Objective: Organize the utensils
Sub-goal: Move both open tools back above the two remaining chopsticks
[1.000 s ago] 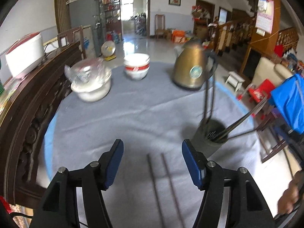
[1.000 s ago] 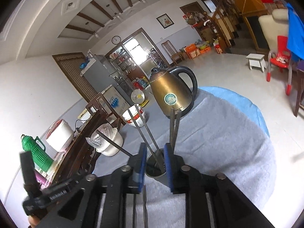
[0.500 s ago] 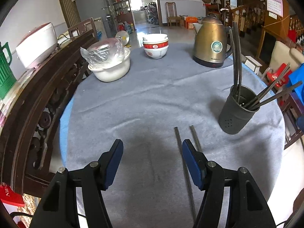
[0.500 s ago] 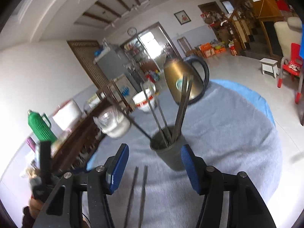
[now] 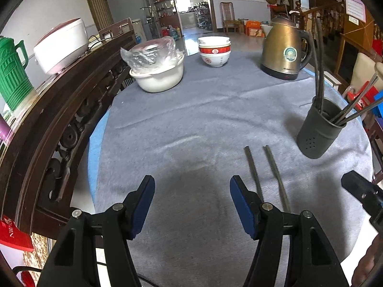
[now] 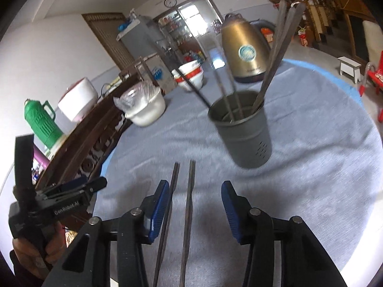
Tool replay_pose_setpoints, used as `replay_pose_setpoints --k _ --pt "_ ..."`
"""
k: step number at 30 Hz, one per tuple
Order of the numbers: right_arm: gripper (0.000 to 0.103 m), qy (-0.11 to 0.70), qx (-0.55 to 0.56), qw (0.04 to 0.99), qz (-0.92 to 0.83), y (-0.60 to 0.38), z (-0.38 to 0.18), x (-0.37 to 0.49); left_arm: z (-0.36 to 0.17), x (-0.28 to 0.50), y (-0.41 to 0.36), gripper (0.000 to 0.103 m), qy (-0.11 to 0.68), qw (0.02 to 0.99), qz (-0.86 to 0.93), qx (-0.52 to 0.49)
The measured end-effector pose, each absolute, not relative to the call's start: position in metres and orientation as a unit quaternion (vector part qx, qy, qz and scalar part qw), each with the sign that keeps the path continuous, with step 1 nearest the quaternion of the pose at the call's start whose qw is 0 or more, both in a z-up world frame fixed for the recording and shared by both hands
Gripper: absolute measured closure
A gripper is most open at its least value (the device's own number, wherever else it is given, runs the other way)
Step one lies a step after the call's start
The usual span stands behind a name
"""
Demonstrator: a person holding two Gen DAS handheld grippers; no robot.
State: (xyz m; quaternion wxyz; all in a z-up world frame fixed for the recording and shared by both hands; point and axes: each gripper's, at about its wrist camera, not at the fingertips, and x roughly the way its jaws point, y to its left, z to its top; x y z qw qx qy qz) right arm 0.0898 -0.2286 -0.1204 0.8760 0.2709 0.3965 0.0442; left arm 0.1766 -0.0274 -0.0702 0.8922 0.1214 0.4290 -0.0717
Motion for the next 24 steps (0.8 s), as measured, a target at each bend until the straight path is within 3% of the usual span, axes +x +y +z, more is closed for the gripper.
replay_pose_setpoints --k 24 --pt "0.054 0.418 0.281 0.861 0.067 -0.216 -0.168 0.092 -0.119 0.164 -0.015 0.036 0.449 0.886 -0.056 0.106"
